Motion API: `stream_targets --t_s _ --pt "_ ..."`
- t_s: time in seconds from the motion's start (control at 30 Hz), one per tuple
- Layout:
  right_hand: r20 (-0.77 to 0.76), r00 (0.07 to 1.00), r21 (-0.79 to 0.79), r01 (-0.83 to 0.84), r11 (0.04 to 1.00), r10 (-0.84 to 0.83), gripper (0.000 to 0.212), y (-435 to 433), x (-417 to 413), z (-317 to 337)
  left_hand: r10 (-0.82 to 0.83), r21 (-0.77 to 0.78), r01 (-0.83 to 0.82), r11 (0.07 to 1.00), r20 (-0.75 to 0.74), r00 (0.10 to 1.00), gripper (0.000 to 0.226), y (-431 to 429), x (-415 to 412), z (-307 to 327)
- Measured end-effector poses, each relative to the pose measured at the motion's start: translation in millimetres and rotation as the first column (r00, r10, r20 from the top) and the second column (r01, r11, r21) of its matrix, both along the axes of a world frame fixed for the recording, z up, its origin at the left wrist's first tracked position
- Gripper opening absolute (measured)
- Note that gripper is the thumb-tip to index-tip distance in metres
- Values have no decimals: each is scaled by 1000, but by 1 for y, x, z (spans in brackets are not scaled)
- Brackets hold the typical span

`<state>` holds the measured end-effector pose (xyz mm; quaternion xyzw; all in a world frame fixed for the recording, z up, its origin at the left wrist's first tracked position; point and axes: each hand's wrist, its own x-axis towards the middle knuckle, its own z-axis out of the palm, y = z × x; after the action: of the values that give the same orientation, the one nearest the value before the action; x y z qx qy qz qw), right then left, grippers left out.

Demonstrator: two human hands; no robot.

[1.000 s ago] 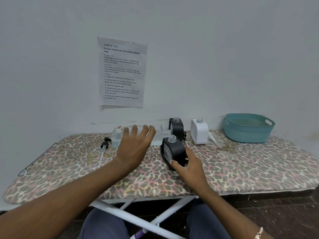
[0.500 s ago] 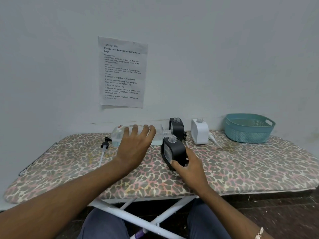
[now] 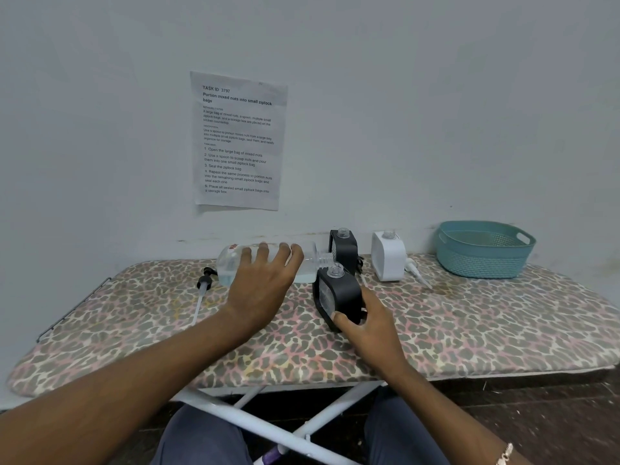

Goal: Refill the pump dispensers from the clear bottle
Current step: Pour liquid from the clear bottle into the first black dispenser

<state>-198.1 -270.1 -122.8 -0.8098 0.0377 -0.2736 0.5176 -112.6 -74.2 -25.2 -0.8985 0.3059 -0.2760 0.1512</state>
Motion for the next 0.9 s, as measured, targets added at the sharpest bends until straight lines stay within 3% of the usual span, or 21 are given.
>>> stream_targets --t_s 0.9 --pt "-5 1000 3 -4 1000 4 42 1 -3 2 -19 -6 19 1000 7 1000 69 -1 2 -1"
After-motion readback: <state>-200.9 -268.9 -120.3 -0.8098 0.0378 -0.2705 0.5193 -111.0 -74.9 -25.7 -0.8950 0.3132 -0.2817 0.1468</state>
